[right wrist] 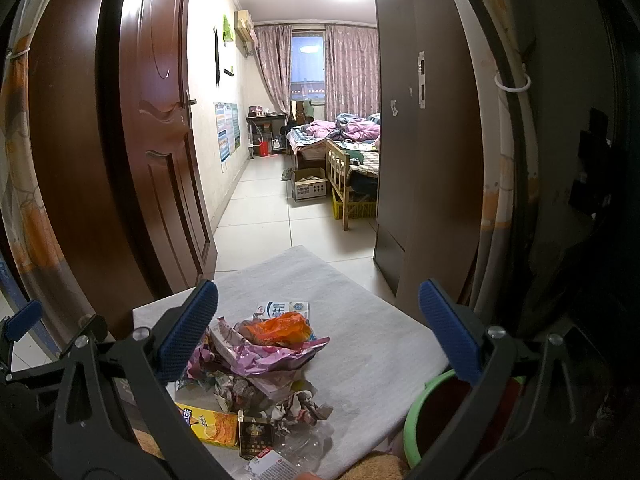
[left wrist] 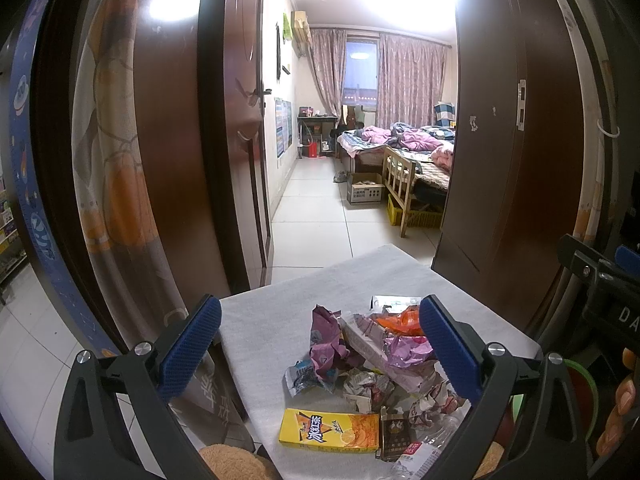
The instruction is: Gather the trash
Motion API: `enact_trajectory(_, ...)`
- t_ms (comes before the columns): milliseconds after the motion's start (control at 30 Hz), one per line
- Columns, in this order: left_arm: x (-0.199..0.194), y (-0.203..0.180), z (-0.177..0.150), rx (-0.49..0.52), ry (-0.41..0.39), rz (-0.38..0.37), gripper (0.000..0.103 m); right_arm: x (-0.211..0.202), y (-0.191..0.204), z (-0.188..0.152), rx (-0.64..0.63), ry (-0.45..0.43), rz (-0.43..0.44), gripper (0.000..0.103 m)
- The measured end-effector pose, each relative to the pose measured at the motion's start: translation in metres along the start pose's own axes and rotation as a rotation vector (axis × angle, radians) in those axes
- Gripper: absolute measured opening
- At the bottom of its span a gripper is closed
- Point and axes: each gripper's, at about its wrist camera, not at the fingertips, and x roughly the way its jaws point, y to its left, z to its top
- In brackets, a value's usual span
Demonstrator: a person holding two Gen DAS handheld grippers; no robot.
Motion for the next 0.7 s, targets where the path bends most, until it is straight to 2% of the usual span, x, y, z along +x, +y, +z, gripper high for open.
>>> enact_trajectory(700,0.005,0.003,-0.006,-0.014,0.019,0.001,0.095,0.011,0.007,-0.005,-0.025,0.034,0.002,0.099)
